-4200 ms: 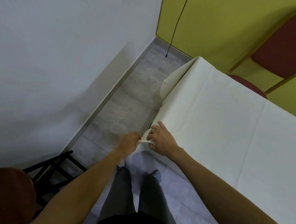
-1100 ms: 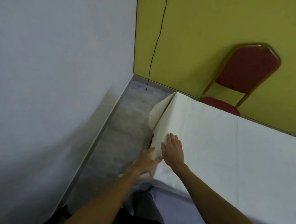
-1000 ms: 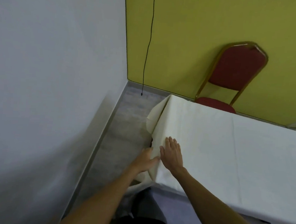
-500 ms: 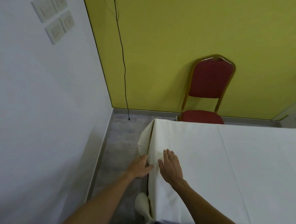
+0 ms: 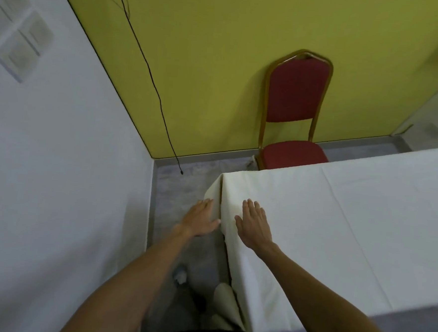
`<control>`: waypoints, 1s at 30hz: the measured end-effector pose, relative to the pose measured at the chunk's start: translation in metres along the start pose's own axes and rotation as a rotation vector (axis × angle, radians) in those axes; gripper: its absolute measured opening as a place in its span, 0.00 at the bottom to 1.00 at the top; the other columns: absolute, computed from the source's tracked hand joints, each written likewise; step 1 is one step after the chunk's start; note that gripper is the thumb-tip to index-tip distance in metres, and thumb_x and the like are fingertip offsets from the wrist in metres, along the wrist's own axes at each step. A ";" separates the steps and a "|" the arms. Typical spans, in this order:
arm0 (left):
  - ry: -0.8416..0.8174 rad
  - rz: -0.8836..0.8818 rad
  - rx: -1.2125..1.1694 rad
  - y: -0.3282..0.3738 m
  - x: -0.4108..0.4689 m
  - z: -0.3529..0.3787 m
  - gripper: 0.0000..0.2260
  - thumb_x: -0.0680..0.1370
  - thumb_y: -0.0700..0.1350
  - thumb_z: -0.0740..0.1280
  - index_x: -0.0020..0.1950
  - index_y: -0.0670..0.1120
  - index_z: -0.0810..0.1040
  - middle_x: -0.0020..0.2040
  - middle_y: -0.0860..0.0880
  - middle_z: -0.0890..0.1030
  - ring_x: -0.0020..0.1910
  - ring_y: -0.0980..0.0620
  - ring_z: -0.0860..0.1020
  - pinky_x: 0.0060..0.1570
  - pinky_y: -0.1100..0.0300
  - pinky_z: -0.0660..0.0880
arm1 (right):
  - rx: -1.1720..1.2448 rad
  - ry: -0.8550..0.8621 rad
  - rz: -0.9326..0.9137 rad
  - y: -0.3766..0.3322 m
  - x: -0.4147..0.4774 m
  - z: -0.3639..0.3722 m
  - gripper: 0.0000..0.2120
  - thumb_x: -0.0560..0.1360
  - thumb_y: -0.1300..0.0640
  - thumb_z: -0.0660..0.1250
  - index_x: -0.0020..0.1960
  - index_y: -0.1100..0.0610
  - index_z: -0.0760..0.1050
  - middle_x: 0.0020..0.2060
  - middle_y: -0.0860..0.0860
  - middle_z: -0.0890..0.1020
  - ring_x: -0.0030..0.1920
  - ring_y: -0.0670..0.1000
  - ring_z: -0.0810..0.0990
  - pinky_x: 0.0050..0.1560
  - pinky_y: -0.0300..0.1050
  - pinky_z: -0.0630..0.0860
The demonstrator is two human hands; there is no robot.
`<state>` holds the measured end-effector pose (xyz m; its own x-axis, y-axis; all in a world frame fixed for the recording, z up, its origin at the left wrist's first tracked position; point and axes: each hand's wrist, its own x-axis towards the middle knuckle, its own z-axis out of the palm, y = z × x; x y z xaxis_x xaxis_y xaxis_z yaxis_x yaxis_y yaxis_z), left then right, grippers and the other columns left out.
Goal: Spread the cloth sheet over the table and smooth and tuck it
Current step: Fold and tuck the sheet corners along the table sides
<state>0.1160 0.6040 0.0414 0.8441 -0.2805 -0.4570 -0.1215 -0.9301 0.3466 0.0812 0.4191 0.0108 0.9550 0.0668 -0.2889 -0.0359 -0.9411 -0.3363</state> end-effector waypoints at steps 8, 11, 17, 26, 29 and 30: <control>-0.054 0.430 0.242 -0.023 0.102 -0.015 0.32 0.82 0.54 0.57 0.81 0.43 0.48 0.81 0.43 0.49 0.80 0.43 0.47 0.77 0.49 0.43 | 0.141 0.121 0.374 -0.011 0.027 0.038 0.34 0.82 0.40 0.35 0.81 0.59 0.41 0.80 0.54 0.41 0.79 0.56 0.38 0.79 0.55 0.39; -0.019 0.685 0.371 -0.019 0.141 -0.014 0.28 0.84 0.53 0.53 0.81 0.44 0.51 0.82 0.44 0.48 0.80 0.44 0.45 0.73 0.52 0.36 | 0.218 0.236 0.562 -0.028 0.037 0.063 0.41 0.76 0.37 0.23 0.81 0.58 0.43 0.80 0.53 0.41 0.79 0.56 0.38 0.79 0.55 0.39; -0.141 0.955 0.521 0.000 0.192 0.002 0.28 0.84 0.56 0.47 0.81 0.44 0.49 0.81 0.44 0.46 0.80 0.44 0.44 0.78 0.48 0.42 | 0.202 0.280 0.809 -0.051 0.049 0.085 0.33 0.83 0.44 0.30 0.80 0.61 0.50 0.80 0.56 0.47 0.80 0.57 0.43 0.79 0.58 0.46; -0.148 1.053 0.585 -0.020 0.240 -0.007 0.31 0.83 0.57 0.49 0.81 0.43 0.48 0.81 0.45 0.48 0.80 0.46 0.46 0.78 0.45 0.48 | 0.148 0.289 0.844 -0.046 0.050 0.095 0.29 0.84 0.45 0.40 0.81 0.58 0.44 0.80 0.53 0.44 0.80 0.53 0.40 0.78 0.54 0.40; -0.160 0.892 0.546 -0.034 0.259 -0.027 0.33 0.81 0.59 0.46 0.81 0.41 0.48 0.81 0.42 0.51 0.80 0.42 0.50 0.77 0.46 0.51 | 0.144 0.291 0.842 -0.044 0.050 0.094 0.30 0.83 0.45 0.41 0.81 0.58 0.46 0.81 0.53 0.45 0.80 0.53 0.41 0.78 0.55 0.43; -0.162 0.835 0.529 -0.037 0.263 -0.033 0.34 0.80 0.60 0.44 0.80 0.40 0.48 0.81 0.40 0.51 0.80 0.42 0.50 0.78 0.47 0.49 | 0.139 0.287 0.846 -0.045 0.051 0.094 0.30 0.83 0.45 0.42 0.81 0.59 0.47 0.81 0.53 0.46 0.80 0.54 0.42 0.78 0.56 0.44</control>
<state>0.3597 0.5724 -0.0651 0.3060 -0.8840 -0.3534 -0.8926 -0.3955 0.2164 0.1033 0.4961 -0.0732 0.6293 -0.7322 -0.2605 -0.7771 -0.5884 -0.2233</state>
